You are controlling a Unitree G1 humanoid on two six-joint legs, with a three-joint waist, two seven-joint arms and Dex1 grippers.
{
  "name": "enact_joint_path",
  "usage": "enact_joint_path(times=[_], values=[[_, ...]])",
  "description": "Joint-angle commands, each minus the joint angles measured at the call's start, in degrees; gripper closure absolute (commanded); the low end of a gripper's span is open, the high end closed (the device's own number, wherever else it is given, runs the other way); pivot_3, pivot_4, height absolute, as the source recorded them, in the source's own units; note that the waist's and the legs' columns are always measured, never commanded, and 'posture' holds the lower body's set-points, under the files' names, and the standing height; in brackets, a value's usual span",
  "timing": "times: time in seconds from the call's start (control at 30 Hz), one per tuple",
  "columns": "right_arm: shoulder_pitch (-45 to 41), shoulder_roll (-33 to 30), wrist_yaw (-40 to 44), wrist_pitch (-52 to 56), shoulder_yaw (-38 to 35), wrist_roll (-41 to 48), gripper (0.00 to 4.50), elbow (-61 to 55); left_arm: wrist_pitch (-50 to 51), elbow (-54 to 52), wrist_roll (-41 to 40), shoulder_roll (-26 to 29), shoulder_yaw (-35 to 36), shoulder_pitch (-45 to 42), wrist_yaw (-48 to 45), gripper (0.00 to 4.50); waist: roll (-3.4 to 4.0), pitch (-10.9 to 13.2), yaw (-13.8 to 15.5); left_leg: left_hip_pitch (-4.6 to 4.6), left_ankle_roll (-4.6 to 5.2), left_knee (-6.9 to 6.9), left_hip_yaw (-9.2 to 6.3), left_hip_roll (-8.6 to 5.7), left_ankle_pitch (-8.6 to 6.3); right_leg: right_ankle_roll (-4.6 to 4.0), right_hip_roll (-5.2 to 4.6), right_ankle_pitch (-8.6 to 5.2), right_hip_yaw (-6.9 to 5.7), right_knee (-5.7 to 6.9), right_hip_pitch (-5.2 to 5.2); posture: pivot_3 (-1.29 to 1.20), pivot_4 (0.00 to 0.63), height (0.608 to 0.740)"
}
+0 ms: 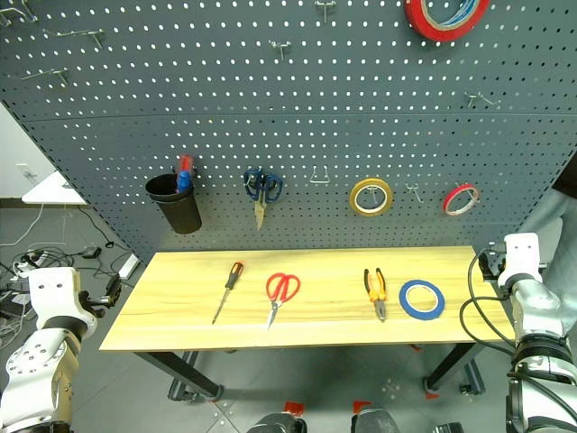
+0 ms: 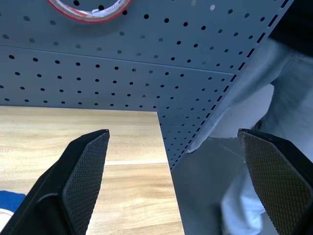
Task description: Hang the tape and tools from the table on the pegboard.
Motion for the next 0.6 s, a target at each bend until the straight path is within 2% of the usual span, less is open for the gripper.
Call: enact_joint_path(times=[0.03, 0.23, 0.33, 0.47, 0.6], values=[[-1.92, -0.23, 0.0, -1.63, -0.07, -0.21, 0.0, -1.08, -1.77, -0.83, 0.28, 0.71, 1.02, -0.54, 0.52, 0.65, 0.0, 0.0, -0.01, 0.0, 0.0, 0.0, 0.01, 0.0, 0.0, -0.01, 0.0, 0.01, 0.0, 0.0, 0.0, -0.13, 0.0, 0.74], [-1.73, 0.2, 2.02, -1.77, 1.58, -0.8, 0.0, -2.43, -1.97, -0.58, 0.21, 0.36, 2.12, 0.46, 2.13, 0.65, 0.0, 0.0, -0.03, 0.0, 0.0, 0.0, 0.01, 0.0, 0.0, 0.02, 0.0, -0.01, 0.01, 0.0, 0.0, -0.13, 0.0, 0.74], [-0.14, 0.9, 6.02, -1.81, 3.31, -0.28, 0.0, -6.02, -1.16, -2.45, -0.98, -0.69, 1.61, 1.9, 1.29, 0.65, 0.01, 0.0, -0.04, 0.01, 0.01, 0.0, 0.04, 0.0, -0.01, 0.02, 0.0, -0.01, 0.04, 0.0, -0.01, -0.13, 0.0, 0.74], [2.88, 1.74, 7.59, 0.98, 4.24, 0.22, 0.0, -14.05, -0.24, -8.37, -5.42, -1.42, -0.35, 3.83, -4.83, 0.65, 0.0, -0.01, 0.01, -0.01, 0.02, 0.0, 0.02, 0.01, -0.02, 0.05, 0.01, -0.03, 0.04, 0.0, -0.02, -0.14, 0.0, 0.74], [7.08, 1.92, 8.38, 9.02, 6.65, -0.58, 0.0, -25.64, 4.19, -12.94, -5.45, -0.19, -4.39, 3.55, -7.87, 0.65, 0.09, 0.04, 0.33, -0.02, 0.01, 0.02, -0.03, 0.0, -0.03, 0.08, 0.0, -0.09, 0.04, 0.0, -0.13, -0.16, 0.026, 0.74]])
